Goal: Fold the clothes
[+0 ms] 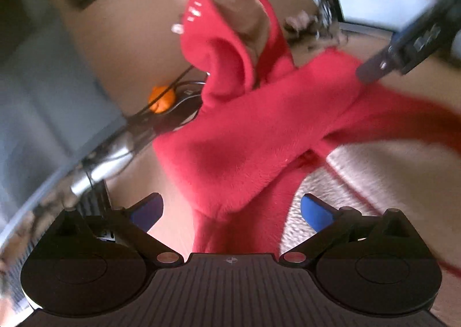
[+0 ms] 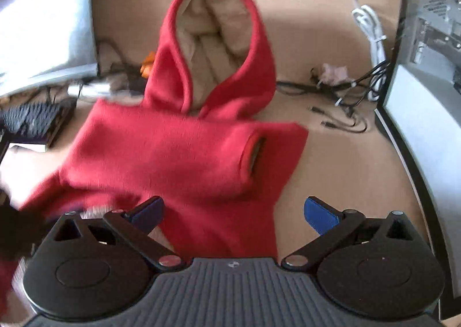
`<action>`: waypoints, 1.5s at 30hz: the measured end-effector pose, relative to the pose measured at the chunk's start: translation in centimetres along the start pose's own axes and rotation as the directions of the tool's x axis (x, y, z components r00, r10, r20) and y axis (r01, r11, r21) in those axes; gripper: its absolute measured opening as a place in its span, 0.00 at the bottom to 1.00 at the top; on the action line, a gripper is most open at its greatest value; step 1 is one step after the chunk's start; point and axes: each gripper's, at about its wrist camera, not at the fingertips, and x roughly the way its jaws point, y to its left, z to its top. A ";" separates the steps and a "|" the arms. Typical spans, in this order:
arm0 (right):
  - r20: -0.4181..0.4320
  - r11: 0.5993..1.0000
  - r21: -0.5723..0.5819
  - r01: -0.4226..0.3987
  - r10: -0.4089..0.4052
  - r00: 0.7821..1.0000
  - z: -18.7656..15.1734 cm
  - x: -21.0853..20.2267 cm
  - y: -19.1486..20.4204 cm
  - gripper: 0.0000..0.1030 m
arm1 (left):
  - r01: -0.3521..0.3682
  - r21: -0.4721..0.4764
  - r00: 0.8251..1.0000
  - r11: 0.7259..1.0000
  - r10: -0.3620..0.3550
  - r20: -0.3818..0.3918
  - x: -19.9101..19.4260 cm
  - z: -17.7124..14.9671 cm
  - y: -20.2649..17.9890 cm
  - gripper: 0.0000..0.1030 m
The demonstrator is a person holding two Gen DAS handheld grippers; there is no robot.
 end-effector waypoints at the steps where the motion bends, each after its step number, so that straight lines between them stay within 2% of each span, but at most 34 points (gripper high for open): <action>1: -0.010 1.000 -0.019 0.000 0.000 1.000 -0.4 0.2 0.3 1.00 | -0.020 0.033 1.000 0.999 0.020 0.001 0.6 0.1 -0.5 1.00; 4: -0.036 0.993 -0.119 0.003 -0.007 0.999 -1.8 0.9 1.4 1.00 | -0.112 0.106 0.994 0.988 0.111 0.015 2.2 0.5 -1.1 1.00; 6: -0.041 0.982 -0.189 0.005 -0.013 0.999 -2.6 1.3 2.2 1.00 | -0.143 0.096 0.990 0.985 0.142 0.012 3.1 1.2 -0.5 1.00; 9: -0.043 0.965 -0.262 -0.021 0.010 0.999 -3.4 1.8 3.2 1.00 | -0.167 -0.058 0.986 0.984 0.168 0.010 3.0 2.4 2.3 1.00; 10: -0.030 0.958 -0.287 -0.017 0.009 0.999 -3.5 1.7 3.6 1.00 | -0.180 -0.119 0.983 0.976 0.182 0.010 2.9 2.7 3.4 1.00; 12: -0.011 0.943 -0.332 -0.016 0.013 1.000 -3.6 1.7 4.1 1.00 | -0.227 -0.244 0.972 0.943 0.235 0.006 2.1 2.6 5.9 1.00; 13: -0.007 0.936 -0.352 -0.020 0.019 1.000 -3.6 1.8 4.4 1.00 | -0.250 -0.306 0.965 0.919 0.263 0.001 1.7 2.5 7.2 1.00; 15: -0.005 0.928 -0.372 -0.032 0.033 0.999 -3.5 2.0 4.5 1.00 | -0.305 -0.422 0.947 0.853 0.320 -0.037 0.9 1.5 10.2 1.00; 18: -0.009 0.917 -0.396 -0.050 0.050 0.999 -3.3 2.3 4.9 1.00 | -0.376 -0.577 0.918 0.725 0.377 -0.124 -0.4 -1.2 15.0 1.00; 20: -0.015 0.910 -0.411 -0.058 0.057 0.998 -3.0 2.5 5.3 1.00 | -0.401 -0.651 0.907 0.645 0.378 -0.184 -1.2 -3.7 17.8 1.00; 24: -0.015 0.882 -0.467 -0.061 0.061 0.998 -2.9 2.6 7.0 1.00 | -0.411 -0.736 0.906 0.538 0.334 -0.261 -2.0 -8.3 21.2 1.00; 26: 0.008 0.858 -0.513 -0.032 0.042 0.999 -3.0 2.5 7.9 1.00 | -0.463 -0.750 0.876 0.473 0.374 -0.304 -2.8 -9.9 22.2 1.00; 27: 0.014 0.847 -0.532 -0.023 0.036 0.999 -3.0 2.5 8.2 1.00 | -0.515 -0.747 0.840 0.420 0.421 -0.342 -3.5 -10.8 22.8 1.00; 28: 0.021 0.835 -0.550 -0.015 0.031 0.999 -3.1 2.4 8.5 1.00 | -0.546 -0.748 0.814 0.376 0.447 -0.370 -4.1 -11.5 23.4 1.00; 30: 0.005 0.827 -0.562 -0.013 0.018 1.000 -2.6 2.3 8.9 1.00 | -0.537 -0.781 0.818 0.319 0.422 -0.390 -5.4 -13.5 25.2 1.00; 31: 0.004 0.837 -0.547 -0.006 0.010 1.000 -2.2 2.1 8.9 1.00 | -0.531 -0.791 0.823 0.303 0.407 -0.396 -6.0 -14.4 25.8 1.00; 33: 0.022 0.850 -0.526 0.019 -0.009 1.000 -1.5 1.7 9.3 1.00 | -0.523 -0.788 0.833 0.325 0.394 -0.390 -6.9 -15.2 26.1 1.00; 36: 0.077 0.851 -0.519 0.079 -0.045 0.996 -0.4 1.2 10.8 1.00 | -0.483 -0.781 0.862 0.395 0.373 -0.344 -7.5 -15.3 25.2 1.00; 40: 0.170 0.743 -0.638 0.205 -0.124 0.978 -0.2 3.3 15.0 1.00 | -0.416 -0.773 0.902 0.479 0.326 -0.284 -7.8 -14.8 23.0 1.00; 42: 0.166 0.679 -0.699 0.224 -0.151 0.974 -0.5 5.2 17.0 1.00 | -0.381 -0.763 0.919 0.523 0.303 -0.252 -8.0 -14.6 21.9 1.00; 43: 0.192 0.641 -0.722 0.259 -0.174 0.966 -0.7 6.0 17.8 1.00 | -0.364 -0.756 0.927 0.544 0.292 -0.236 -8.2 -14.4 21.4 1.00; 45: 0.299 0.562 -0.727 0.393 -0.256 0.919 -0.7 7.4 18.5 1.00 | -0.324 -0.745 0.943 0.584 0.263 -0.204 -8.5 -14.2 20.3 1.00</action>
